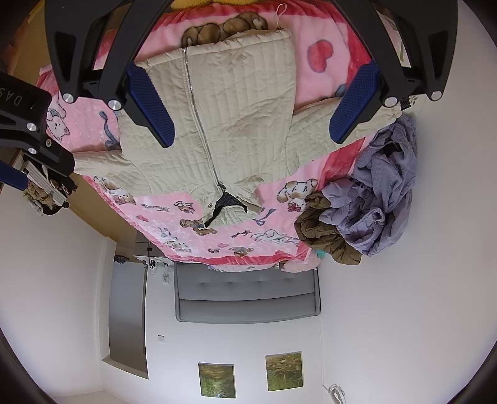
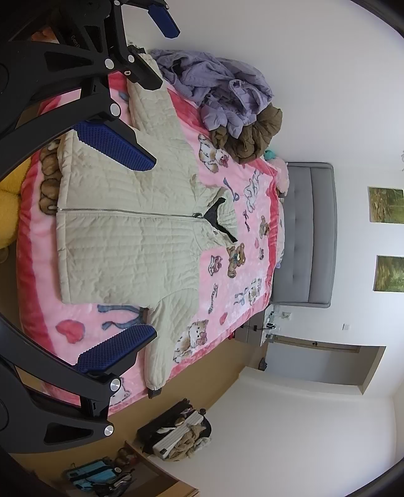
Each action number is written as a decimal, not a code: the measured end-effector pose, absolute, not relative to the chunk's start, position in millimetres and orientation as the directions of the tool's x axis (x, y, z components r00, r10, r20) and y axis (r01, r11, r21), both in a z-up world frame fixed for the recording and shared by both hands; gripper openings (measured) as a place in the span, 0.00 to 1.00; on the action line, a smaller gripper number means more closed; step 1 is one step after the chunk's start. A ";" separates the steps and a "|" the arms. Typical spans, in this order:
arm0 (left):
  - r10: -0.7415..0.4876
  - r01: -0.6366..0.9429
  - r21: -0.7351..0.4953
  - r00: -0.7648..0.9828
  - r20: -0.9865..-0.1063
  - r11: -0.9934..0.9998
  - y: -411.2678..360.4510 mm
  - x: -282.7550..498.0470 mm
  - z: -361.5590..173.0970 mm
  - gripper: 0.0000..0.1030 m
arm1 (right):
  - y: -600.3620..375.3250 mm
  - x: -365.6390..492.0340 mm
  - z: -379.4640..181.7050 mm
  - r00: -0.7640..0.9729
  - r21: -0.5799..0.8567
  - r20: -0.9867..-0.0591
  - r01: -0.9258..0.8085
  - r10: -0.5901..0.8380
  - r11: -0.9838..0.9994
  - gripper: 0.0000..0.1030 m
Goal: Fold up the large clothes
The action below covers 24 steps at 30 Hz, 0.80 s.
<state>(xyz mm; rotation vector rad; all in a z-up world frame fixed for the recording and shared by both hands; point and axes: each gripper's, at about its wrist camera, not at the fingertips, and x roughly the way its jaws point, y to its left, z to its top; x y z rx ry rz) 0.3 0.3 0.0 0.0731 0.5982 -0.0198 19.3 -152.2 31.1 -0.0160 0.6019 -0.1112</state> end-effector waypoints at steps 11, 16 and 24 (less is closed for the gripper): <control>0.006 0.035 0.063 0.828 -0.561 0.997 4.7 3.7 0.6 0.95 | -150.6 19.2 33.1 0.817 -0.054 -0.564 0.106 -0.118 0.993 0.92; 0.007 0.036 0.066 0.828 -0.561 0.997 4.6 4.0 3.9 0.95 | -151.6 20.2 33.6 0.816 -0.054 -0.567 0.103 -0.115 0.993 0.92; 0.007 0.035 0.065 0.829 -0.560 0.997 8.2 2.3 8.7 0.95 | -150.1 18.1 34.5 0.814 -0.057 -0.569 0.104 -0.118 0.993 0.92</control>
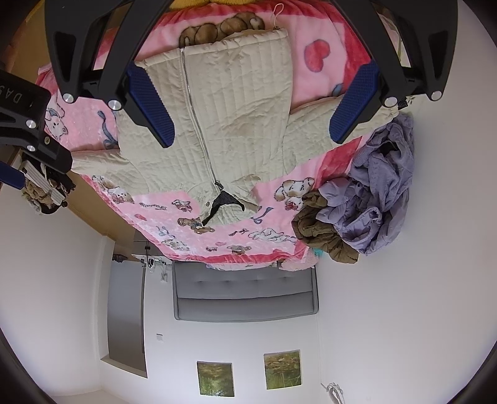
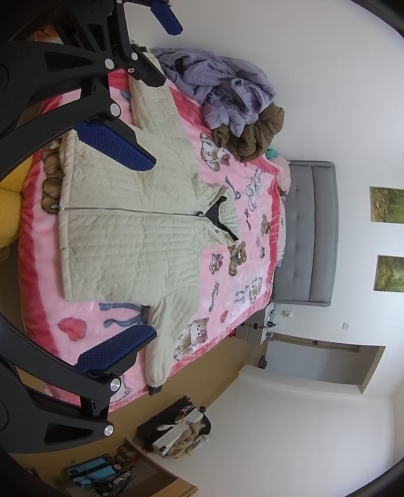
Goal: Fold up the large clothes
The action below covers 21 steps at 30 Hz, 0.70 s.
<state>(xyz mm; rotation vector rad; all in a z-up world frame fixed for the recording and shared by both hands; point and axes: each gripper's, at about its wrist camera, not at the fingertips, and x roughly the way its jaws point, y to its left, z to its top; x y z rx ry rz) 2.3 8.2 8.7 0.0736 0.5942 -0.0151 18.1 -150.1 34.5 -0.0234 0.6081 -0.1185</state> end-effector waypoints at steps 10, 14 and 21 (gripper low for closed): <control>0.007 0.036 0.066 0.829 -0.560 0.997 11.0 1.4 13.3 0.95 | -147.4 16.5 28.3 0.809 -0.058 -0.574 0.114 -0.127 0.992 0.92; 0.009 0.035 0.068 0.827 -0.561 0.997 10.0 1.0 12.5 0.95 | -147.8 17.7 25.4 0.802 -0.061 -0.583 0.116 -0.130 0.991 0.92; 0.012 0.032 0.067 0.819 -0.573 0.997 10.3 1.7 2.9 0.95 | -148.3 19.5 21.6 0.795 -0.059 -0.593 0.111 -0.124 0.992 0.92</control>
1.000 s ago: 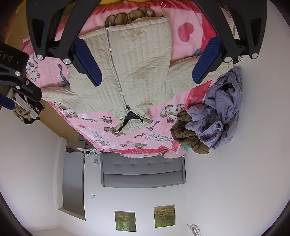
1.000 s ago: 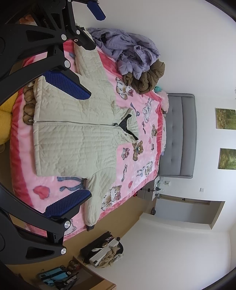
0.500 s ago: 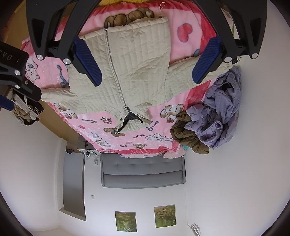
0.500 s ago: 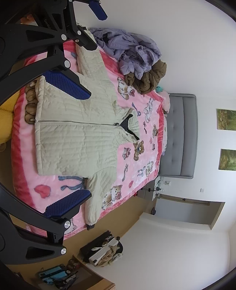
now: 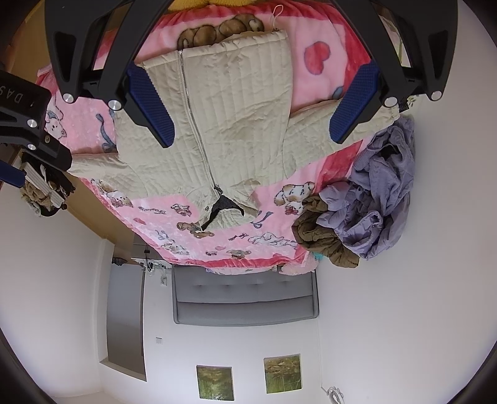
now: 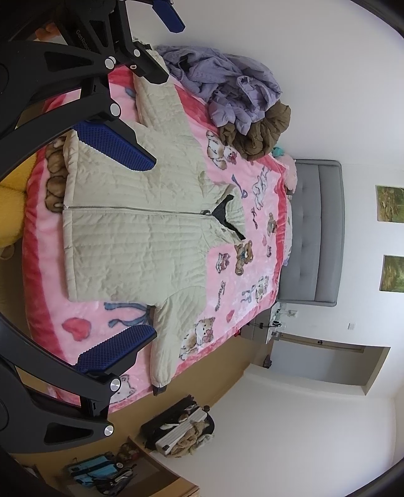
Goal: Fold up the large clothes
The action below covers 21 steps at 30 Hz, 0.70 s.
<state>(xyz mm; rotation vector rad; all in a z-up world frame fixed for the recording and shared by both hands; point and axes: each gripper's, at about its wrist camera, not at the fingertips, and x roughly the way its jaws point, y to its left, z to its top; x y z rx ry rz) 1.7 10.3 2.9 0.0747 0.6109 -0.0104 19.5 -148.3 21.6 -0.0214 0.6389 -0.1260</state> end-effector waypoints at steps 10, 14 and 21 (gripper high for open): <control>0.038 -0.008 0.053 0.812 -0.582 0.999 12.3 45.8 -36.2 0.95 | -163.9 59.6 -4.4 0.779 -0.007 -0.617 0.137 -0.112 0.991 0.92; 0.060 -0.019 0.076 0.803 -0.592 0.997 7.9 83.2 -51.5 0.95 | -170.7 96.3 -18.2 0.803 0.015 -0.591 0.117 -0.085 0.993 0.92; -0.015 0.031 0.015 0.775 -0.632 0.999 9.2 136.7 -18.8 0.95 | -172.4 156.4 9.6 0.759 0.124 -0.648 0.018 0.067 0.992 0.92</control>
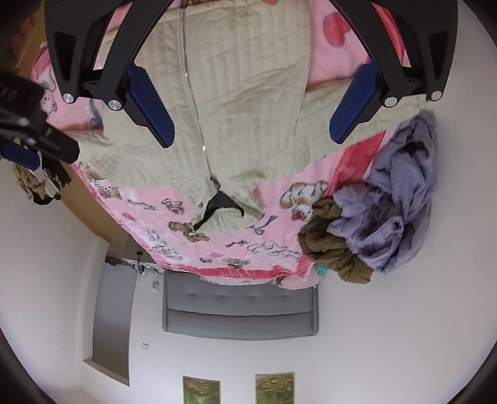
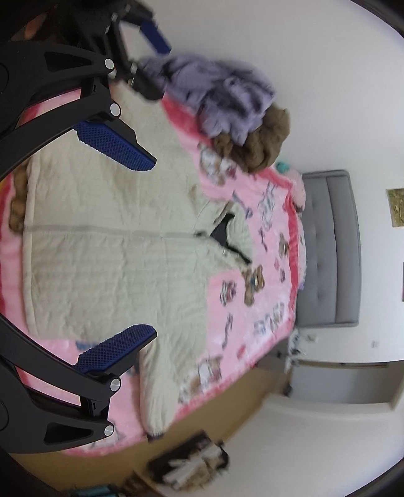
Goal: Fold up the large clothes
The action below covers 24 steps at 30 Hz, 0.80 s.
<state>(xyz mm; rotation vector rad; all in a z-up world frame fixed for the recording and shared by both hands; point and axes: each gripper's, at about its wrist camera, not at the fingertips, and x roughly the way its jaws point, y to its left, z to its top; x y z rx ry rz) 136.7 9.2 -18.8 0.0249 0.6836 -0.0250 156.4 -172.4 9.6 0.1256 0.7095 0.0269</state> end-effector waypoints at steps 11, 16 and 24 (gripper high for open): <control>-0.143 0.134 -0.070 0.680 -0.719 0.988 18.7 218.5 42.1 0.95 | -196.9 210.6 112.5 0.752 0.175 -0.642 -0.044 0.147 0.984 0.81; -0.138 0.070 -0.122 0.660 -0.738 0.990 12.9 266.0 28.6 0.95 | -226.1 258.6 102.7 0.715 0.210 -0.671 -0.067 0.193 0.975 0.61; -0.053 0.033 -0.042 0.673 -0.738 0.999 -24.9 363.1 -23.1 0.95 | -264.0 399.2 35.5 0.641 0.181 -0.703 -0.259 0.309 0.949 0.49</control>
